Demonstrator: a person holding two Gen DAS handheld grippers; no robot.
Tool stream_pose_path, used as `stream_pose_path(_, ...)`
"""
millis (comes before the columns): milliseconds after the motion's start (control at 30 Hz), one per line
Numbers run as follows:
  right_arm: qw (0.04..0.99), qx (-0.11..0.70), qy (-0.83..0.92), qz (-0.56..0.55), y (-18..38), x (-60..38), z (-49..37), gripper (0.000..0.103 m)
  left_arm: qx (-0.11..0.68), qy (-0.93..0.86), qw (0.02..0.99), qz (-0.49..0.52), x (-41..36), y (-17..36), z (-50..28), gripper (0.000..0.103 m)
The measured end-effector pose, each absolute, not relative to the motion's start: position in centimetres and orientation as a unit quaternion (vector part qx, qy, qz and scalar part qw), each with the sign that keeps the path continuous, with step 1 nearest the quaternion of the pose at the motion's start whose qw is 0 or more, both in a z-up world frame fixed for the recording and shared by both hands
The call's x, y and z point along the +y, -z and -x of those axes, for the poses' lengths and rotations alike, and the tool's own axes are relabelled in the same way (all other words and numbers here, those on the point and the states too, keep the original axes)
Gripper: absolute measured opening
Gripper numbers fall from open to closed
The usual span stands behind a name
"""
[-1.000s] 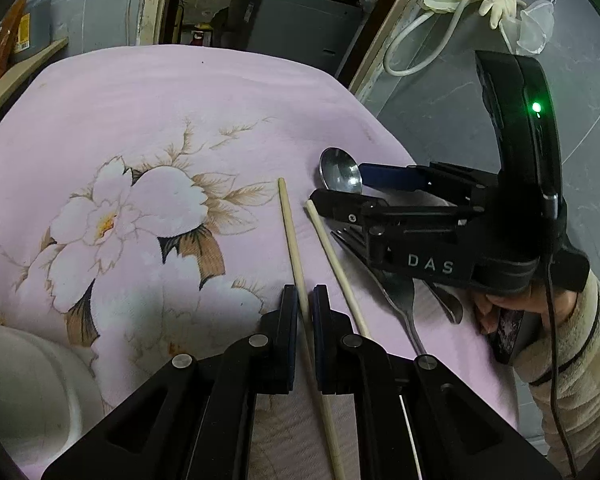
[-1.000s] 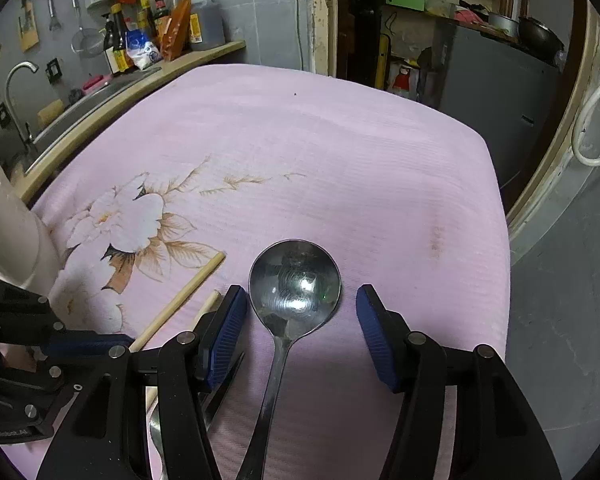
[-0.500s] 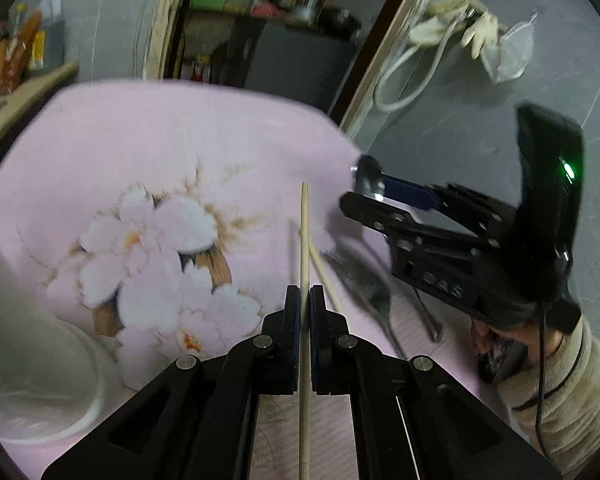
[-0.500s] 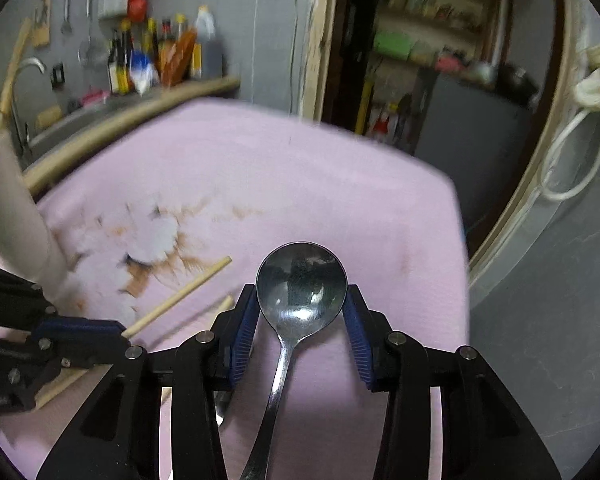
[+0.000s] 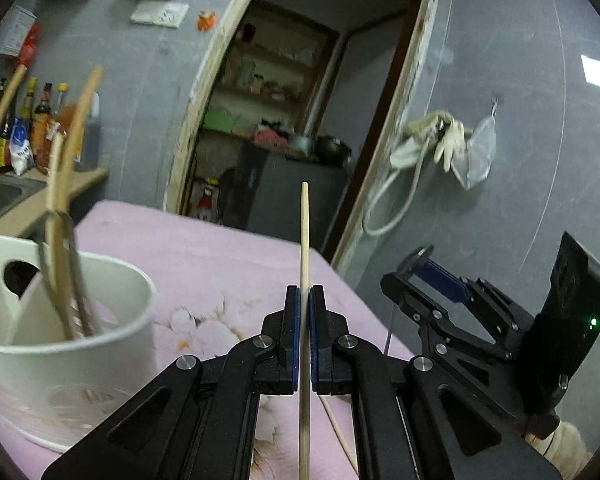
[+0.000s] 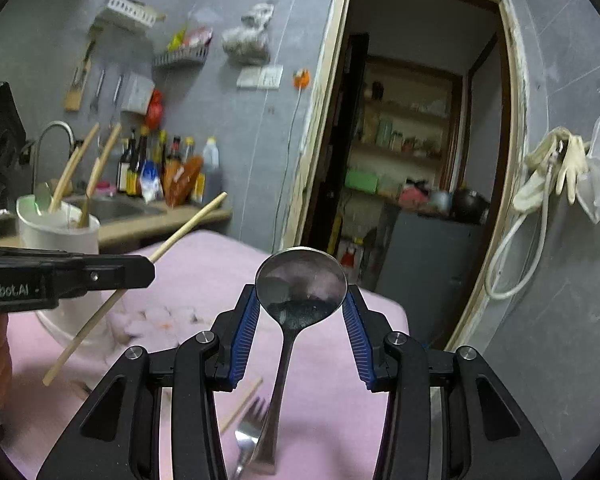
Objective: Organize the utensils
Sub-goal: 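Lift the spoon and chopstick with both tools and carry them over the basket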
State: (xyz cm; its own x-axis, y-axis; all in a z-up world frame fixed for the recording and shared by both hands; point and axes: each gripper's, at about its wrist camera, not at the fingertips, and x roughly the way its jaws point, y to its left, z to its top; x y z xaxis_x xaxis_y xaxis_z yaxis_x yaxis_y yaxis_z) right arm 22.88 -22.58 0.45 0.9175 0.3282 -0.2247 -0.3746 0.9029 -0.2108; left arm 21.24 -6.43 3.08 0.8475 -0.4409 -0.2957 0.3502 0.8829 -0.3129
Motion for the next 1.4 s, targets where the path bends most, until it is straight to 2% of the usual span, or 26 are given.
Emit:
stream_pose_path(367,0.971,0.023,-0.214,0.108,-6.1,-20.6,-20.0,0.04,0.087,0.182,0.968,0.147,-1.1,-8.0,-19.4,0.002)
stream_pose_path(767,0.953,-0.059,-0.292,0.055,-11.4,-13.1,-18.8,0.04,0.002,0.084,0.98,0.18,9.3,-11.9,-17.5,0.002)
stream_pose_path(1067,0.944,-0.076,-0.322,0.011,-10.7,-8.8,-19.6,0.04,-0.001,0.023,0.973,0.23,16.0,-10.2,-18.2,0.002)
stream_pose_path(1400,0.946,-0.048,-0.318,-0.029,-6.6,-8.8,-21.9,0.04,-0.005,-0.046,0.972,0.231,15.5,-6.7,-19.5,0.002)
